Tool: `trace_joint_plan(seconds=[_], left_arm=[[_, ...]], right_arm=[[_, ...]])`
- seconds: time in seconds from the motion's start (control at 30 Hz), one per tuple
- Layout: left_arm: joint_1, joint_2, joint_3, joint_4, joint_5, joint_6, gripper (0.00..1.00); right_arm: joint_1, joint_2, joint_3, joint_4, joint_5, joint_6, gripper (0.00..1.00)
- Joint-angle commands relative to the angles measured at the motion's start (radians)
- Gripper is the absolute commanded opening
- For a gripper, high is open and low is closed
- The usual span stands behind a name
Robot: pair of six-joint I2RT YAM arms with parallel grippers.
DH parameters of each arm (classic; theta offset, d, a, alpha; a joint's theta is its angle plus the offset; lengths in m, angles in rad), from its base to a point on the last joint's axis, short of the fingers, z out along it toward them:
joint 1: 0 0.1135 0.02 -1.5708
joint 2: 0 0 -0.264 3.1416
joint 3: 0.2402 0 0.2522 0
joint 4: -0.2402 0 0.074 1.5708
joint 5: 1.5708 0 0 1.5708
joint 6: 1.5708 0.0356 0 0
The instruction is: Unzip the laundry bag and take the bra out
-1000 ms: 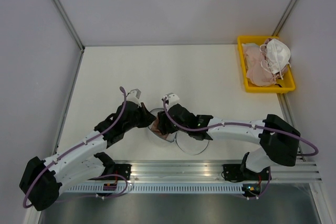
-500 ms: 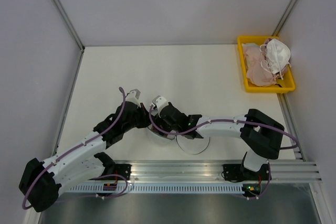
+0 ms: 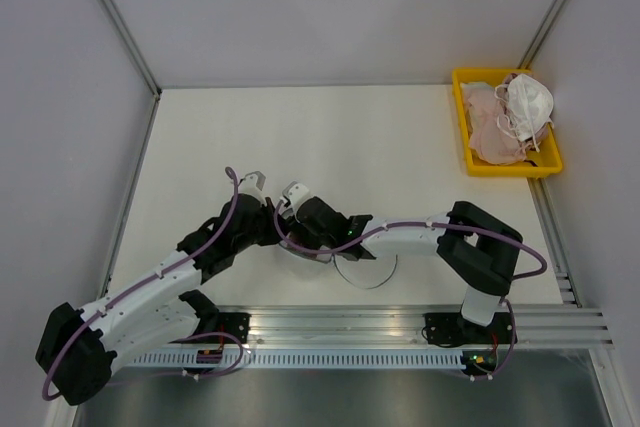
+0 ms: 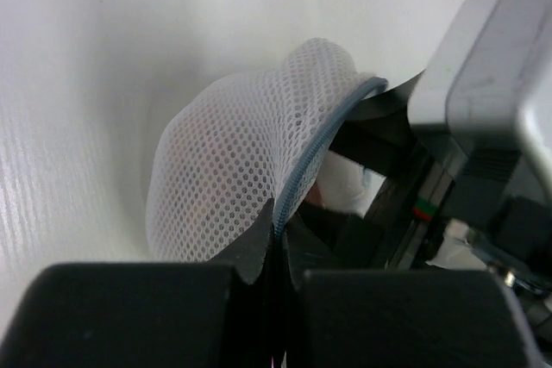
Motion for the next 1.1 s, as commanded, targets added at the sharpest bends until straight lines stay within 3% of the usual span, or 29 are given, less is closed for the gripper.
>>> trace_joint_plan(seconds=[0.0, 0.07, 0.1, 0.17, 0.3, 0.7, 0.93, 1.07], left_arm=[[-0.008, -0.025, 0.01, 0.058, 0.034, -0.015, 0.02], [-0.008, -0.026, 0.008, 0.059, 0.036, -0.015, 0.02], [-0.008, -0.025, 0.008, 0.059, 0.036, -0.015, 0.02], [-0.008, -0.023, 0.007, 0.06, 0.034, -0.015, 0.02], [-0.008, -0.023, 0.005, 0.057, 0.025, -0.013, 0.02], [-0.006, 0.05, 0.028, 0.086, 0.013, -0.013, 0.02], [-0.006, 0.109, 0.057, 0.117, 0.036, -0.018, 0.02], [-0.006, 0.124, 0.062, 0.131, 0.044, -0.024, 0.02]], right_arm=[[0.003, 0.022, 0.048, 0.039, -0.011, -0.01, 0.49], [0.001, 0.019, 0.053, 0.031, -0.01, -0.008, 0.32], [0.001, 0.015, 0.053, 0.019, -0.007, -0.005, 0.12], [0.001, -0.005, 0.056, 0.002, -0.002, -0.001, 0.0], [0.001, -0.097, 0.025, -0.036, -0.005, 0.012, 0.01], [0.001, -0.568, -0.084, -0.199, -0.116, 0.045, 0.01], [0.001, -0.628, -0.082, -0.277, -0.356, 0.044, 0.01], [0.0, -0.656, -0.102, -0.265, -0.413, 0.044, 0.0]])
